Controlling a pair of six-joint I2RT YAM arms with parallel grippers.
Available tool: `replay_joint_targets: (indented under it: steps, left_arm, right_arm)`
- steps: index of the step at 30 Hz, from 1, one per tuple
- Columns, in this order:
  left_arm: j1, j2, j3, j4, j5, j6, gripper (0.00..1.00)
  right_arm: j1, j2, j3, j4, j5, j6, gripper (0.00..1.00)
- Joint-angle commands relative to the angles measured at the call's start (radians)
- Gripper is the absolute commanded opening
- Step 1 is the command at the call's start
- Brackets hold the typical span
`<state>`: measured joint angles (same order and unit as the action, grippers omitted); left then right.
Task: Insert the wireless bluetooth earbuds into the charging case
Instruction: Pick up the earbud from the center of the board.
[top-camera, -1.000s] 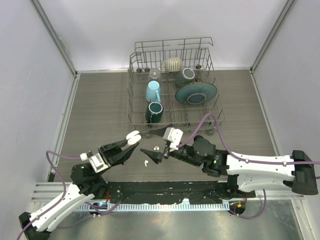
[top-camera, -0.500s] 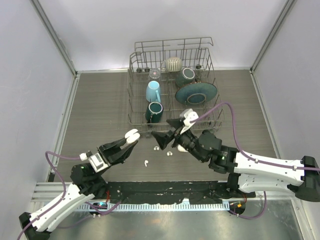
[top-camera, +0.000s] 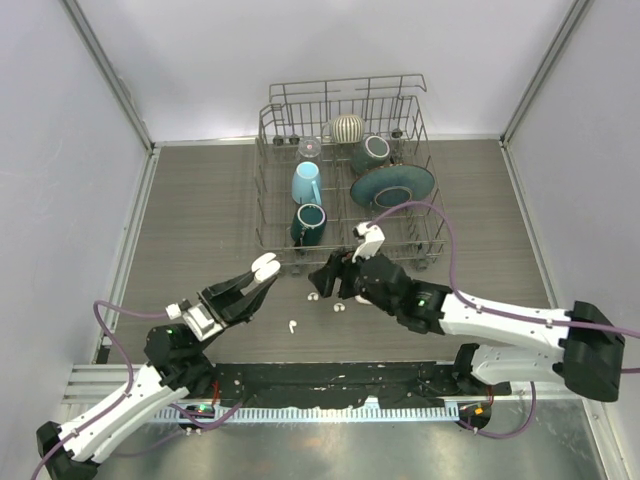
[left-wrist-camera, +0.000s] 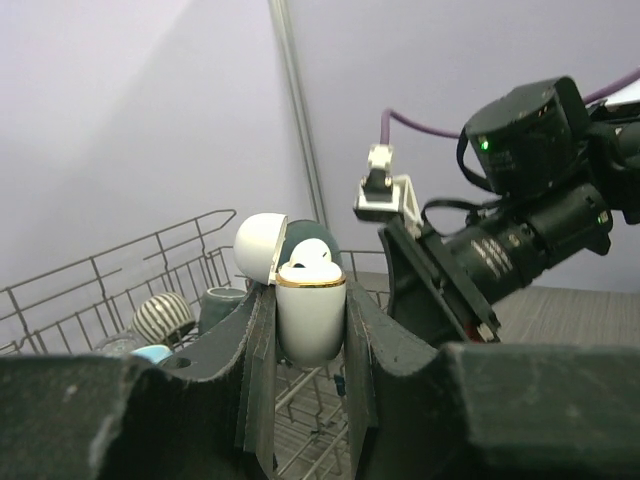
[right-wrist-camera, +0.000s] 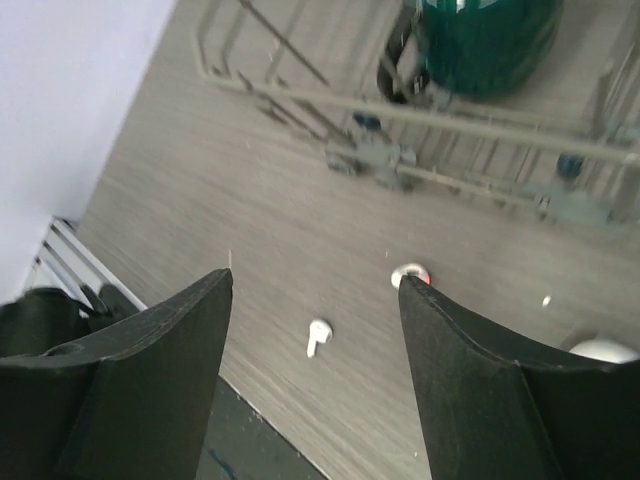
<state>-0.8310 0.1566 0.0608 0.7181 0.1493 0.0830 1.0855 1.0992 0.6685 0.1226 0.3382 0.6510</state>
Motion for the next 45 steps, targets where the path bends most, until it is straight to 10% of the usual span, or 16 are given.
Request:
replay_joint_targets:
  steps: [1, 17, 45]
  left_arm:
    - [0.0, -0.023, -0.016, 0.055, -0.047, 0.058, 0.0]
    - [0.0, -0.19, -0.056, -0.078, -0.134, 0.106, 0.0]
    - [0.0, -0.2, -0.044, -0.069, -0.134, 0.103, 0.0]
  right_arm:
    - [0.002, 0.091, -0.015, 0.006, -0.128, 0.156, 0.7]
    - [0.264, 0.496, 0.313, -0.363, 0.269, 0.487, 0.63]
    - [0.28, 0.688, 0.404, -0.357, 0.286, 0.595, 0.45]
